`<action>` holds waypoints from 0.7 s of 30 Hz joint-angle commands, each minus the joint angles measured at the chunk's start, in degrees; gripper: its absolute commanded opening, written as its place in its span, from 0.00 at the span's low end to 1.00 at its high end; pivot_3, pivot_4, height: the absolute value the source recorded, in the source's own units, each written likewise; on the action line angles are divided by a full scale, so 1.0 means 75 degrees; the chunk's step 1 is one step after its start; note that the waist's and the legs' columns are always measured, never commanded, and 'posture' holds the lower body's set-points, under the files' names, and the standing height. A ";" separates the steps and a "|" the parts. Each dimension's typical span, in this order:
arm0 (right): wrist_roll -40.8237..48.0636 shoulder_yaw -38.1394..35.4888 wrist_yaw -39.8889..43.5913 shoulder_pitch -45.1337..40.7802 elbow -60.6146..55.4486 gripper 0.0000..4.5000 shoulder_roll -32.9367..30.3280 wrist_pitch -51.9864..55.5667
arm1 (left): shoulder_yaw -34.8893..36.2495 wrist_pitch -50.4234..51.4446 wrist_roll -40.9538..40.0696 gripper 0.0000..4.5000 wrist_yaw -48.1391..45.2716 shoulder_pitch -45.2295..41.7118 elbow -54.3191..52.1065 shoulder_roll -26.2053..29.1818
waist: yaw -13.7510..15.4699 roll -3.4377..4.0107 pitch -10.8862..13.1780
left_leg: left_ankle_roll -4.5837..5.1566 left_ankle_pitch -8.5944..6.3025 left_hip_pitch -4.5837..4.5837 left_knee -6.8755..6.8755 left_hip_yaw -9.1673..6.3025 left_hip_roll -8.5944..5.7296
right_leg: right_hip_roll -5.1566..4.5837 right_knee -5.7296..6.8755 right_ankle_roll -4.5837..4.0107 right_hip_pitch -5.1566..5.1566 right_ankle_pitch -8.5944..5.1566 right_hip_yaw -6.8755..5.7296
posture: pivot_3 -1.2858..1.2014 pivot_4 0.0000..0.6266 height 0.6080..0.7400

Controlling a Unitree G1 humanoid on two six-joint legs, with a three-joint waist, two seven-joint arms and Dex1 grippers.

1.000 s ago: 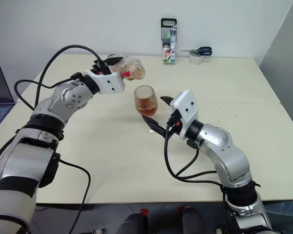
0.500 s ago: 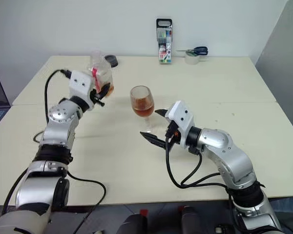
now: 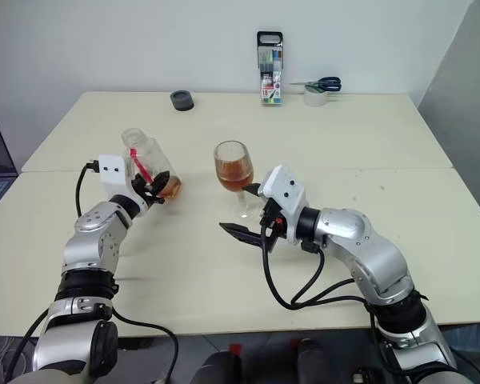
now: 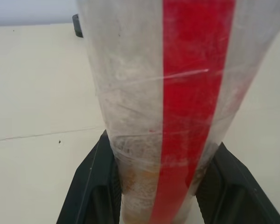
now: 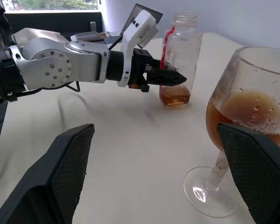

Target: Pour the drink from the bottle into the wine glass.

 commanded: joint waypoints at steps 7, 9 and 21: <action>0.0044 -0.0016 0.0045 -0.0186 -0.0149 1.00 0.0077 -0.0001 | 0.0003 -0.0256 0.0144 0.82 -0.0080 0.0074 0.0044 0.0153 | 0.0015 -0.0005 -0.0004 | 0.0002 -0.0001 0.0002 -0.0001 0.0001 -0.0001 | -0.0001 -0.0002 0.0000 0.0003 0.0000 0.0001 | 0.52 0.24 1.00; 0.0046 -0.0012 0.0044 -0.0194 -0.0143 1.00 0.0089 0.0006 | -0.0015 -0.0288 0.0172 0.96 -0.0125 0.0088 0.0030 0.0160 | 0.0018 -0.0005 -0.0004 | 0.0002 -0.0001 0.0002 -0.0002 0.0000 -0.0001 | -0.0001 -0.0002 0.0000 0.0003 0.0000 0.0000 | 0.52 0.24 1.00; -0.0037 0.0021 0.0022 -0.0140 -0.0061 1.00 0.0210 -0.0046 | -0.0098 -0.0653 0.0301 0.98 -0.0450 0.0266 -0.0118 0.0188 | 0.0079 -0.0005 -0.0004 | 0.0003 -0.0001 0.0002 -0.0003 0.0002 -0.0001 | -0.0002 -0.0004 0.0000 0.0003 0.0000 0.0001 | 0.52 0.24 1.00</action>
